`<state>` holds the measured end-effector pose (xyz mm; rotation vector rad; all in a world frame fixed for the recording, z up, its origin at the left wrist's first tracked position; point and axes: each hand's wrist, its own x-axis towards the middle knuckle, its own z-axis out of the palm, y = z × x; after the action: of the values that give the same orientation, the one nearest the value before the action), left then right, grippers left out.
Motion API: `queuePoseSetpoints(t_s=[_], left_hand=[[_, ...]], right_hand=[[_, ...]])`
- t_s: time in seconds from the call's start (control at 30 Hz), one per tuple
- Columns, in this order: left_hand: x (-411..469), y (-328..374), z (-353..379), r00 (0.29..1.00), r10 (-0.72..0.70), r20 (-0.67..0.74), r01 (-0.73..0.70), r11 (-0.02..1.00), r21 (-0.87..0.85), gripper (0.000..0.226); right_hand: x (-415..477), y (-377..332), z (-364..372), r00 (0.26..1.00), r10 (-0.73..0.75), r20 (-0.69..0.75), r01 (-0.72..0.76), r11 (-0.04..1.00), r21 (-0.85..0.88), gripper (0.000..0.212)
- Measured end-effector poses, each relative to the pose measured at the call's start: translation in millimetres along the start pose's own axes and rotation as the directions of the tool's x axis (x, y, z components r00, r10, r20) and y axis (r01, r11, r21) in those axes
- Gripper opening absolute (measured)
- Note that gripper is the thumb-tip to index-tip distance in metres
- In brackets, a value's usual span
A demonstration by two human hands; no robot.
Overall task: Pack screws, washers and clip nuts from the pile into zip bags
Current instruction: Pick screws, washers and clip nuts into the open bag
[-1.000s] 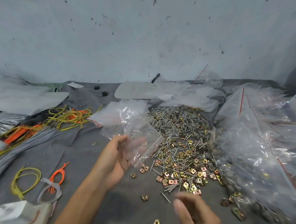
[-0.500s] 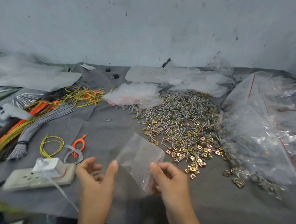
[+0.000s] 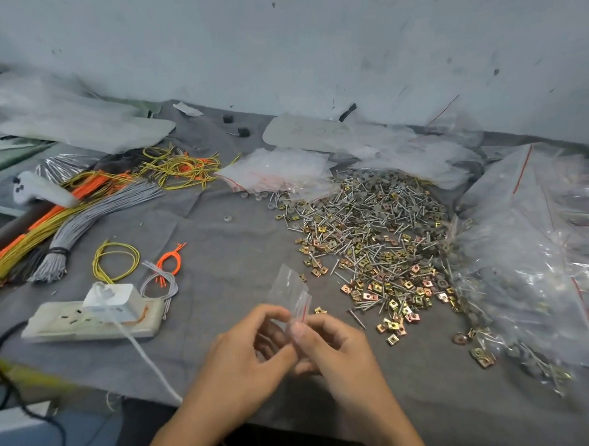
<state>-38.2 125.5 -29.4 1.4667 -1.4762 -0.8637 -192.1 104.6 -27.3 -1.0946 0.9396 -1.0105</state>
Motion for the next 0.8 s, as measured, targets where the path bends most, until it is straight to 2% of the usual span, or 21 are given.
queuePoseSetpoints(t_s=[0.1, 0.2, 0.3, 0.4, 0.5, 0.63, 0.8], left_hand=[[2.3, 1.1, -2.2, 0.998, 0.039, -0.052, -0.037, 0.998, 0.055, 0.032], [4.2, 3.7, -5.9, 0.999, 0.028, -0.039, -0.025, 0.998, 0.064, 0.029], [1.8, 7.5, -8.1, 0.996, 0.05, -0.067, -0.032, 0.969, 0.245, 0.025], [-3.4, 13.6, -2.7, 0.999, 0.036, -0.027, -0.021, 0.905, 0.424, 0.039], [-6.1, 15.2, 3.9, 1.0, 0.005, 0.0, -0.004, 0.901, 0.434, 0.042], [-3.9, 11.0, -3.3, 0.998, -0.054, -0.041, 0.064, 0.951, 0.303, 0.028], [-1.8, 16.0, -5.6, 0.999, 0.052, -0.016, -0.039, 0.899, 0.436, 0.028]], right_hand=[[-1.9, 0.2, 0.6, 0.999, 0.017, 0.031, -0.017, 1.0, 0.018, 0.03], [-3.6, -1.3, 0.9, 1.0, 0.022, 0.0, -0.022, 0.999, 0.038, 0.029], [-3.7, 0.3, 1.4, 0.997, -0.032, -0.068, 0.027, 0.997, -0.075, 0.011], [-3.3, 5.2, 4.9, 0.983, -0.136, -0.124, 0.103, 0.966, -0.238, 0.021], [-5.4, 6.3, 7.7, 0.964, -0.234, -0.123, 0.171, 0.908, -0.382, 0.006], [-6.5, 5.4, 0.8, 0.946, -0.29, -0.143, 0.193, 0.861, -0.47, 0.013], [-7.7, -1.6, 1.2, 0.921, -0.388, -0.039, 0.276, 0.72, -0.637, 0.018]])
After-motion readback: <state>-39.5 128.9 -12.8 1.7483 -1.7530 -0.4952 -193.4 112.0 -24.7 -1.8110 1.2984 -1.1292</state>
